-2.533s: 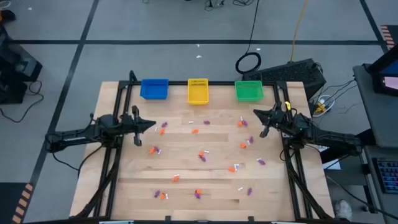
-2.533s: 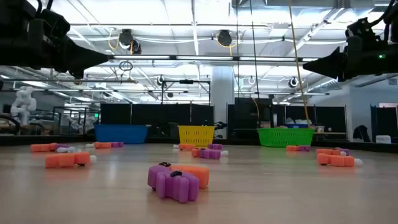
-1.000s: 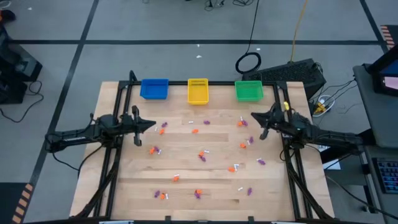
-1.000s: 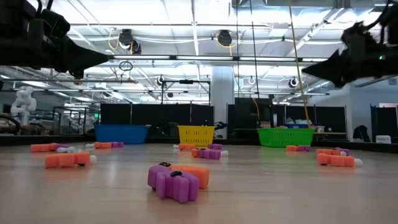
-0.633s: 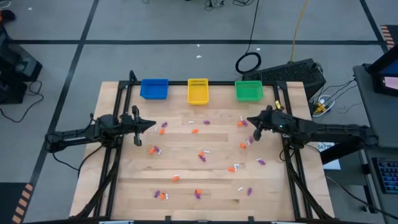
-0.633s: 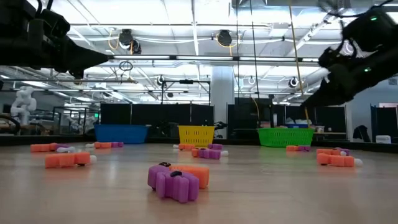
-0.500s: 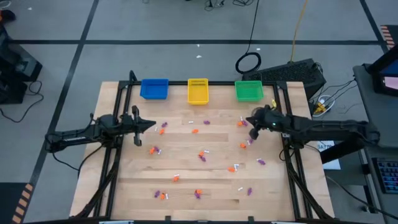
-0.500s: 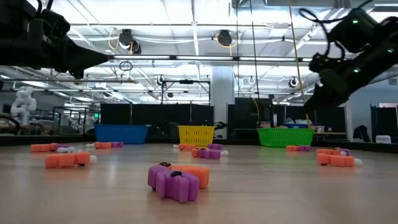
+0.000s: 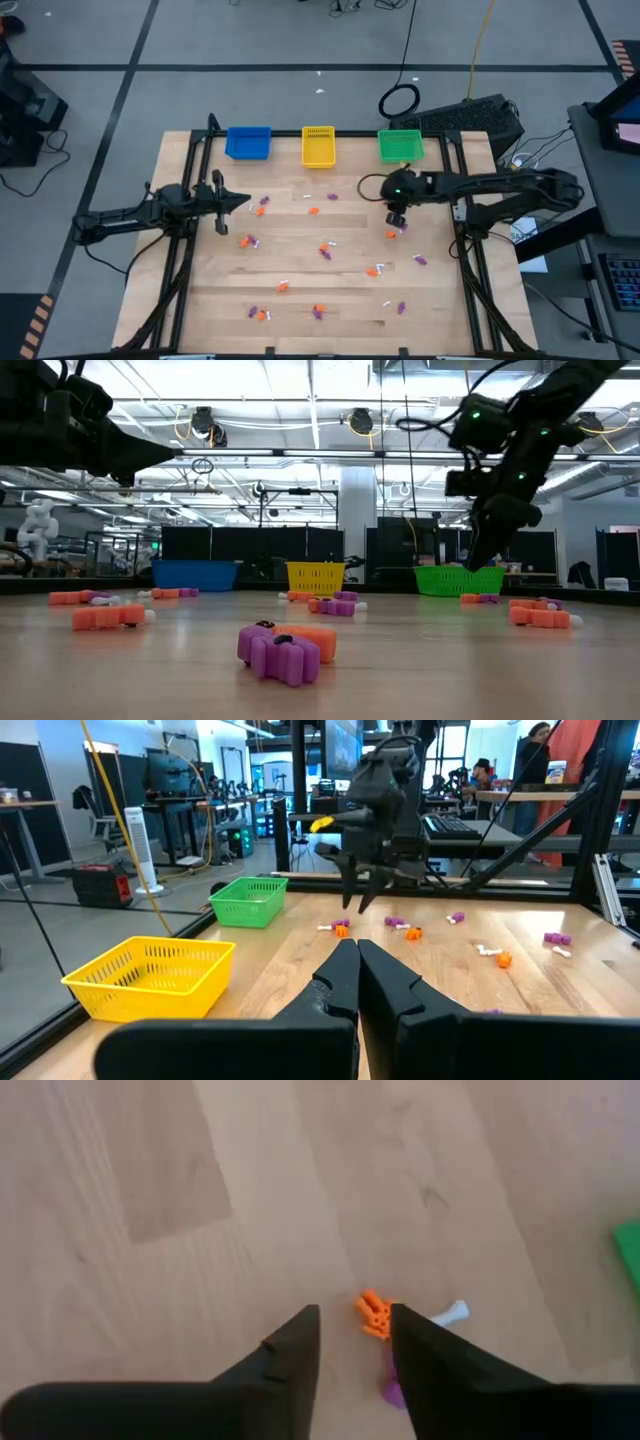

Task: Sort Halloween decoration
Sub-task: Put the orange skeleton toy into the green bin

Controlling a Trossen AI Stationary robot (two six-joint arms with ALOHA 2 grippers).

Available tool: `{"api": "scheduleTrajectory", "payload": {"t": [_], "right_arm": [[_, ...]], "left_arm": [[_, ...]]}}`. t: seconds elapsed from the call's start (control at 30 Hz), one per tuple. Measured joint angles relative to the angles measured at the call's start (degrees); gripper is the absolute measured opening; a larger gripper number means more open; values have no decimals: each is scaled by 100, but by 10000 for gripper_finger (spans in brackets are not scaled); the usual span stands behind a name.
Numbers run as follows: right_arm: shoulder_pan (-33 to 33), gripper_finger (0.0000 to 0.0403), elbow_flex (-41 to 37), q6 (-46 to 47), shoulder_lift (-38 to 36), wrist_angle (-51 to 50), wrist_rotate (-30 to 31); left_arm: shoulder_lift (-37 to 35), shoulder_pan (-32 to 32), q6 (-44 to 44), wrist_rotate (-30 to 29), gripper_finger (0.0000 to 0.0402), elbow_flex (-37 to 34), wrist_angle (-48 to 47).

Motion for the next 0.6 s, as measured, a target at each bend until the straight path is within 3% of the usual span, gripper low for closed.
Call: {"api": "scheduleTrajectory", "payload": {"t": [0.2,0.6], "right_arm": [[-117,147,481,-855,902,-287,0],[-412,128,1199,-1127,2105,-925,-5]], "left_arm": [[0,1,0,0,0,0,-1],[0,0,0,0,0,-1,0]]}}
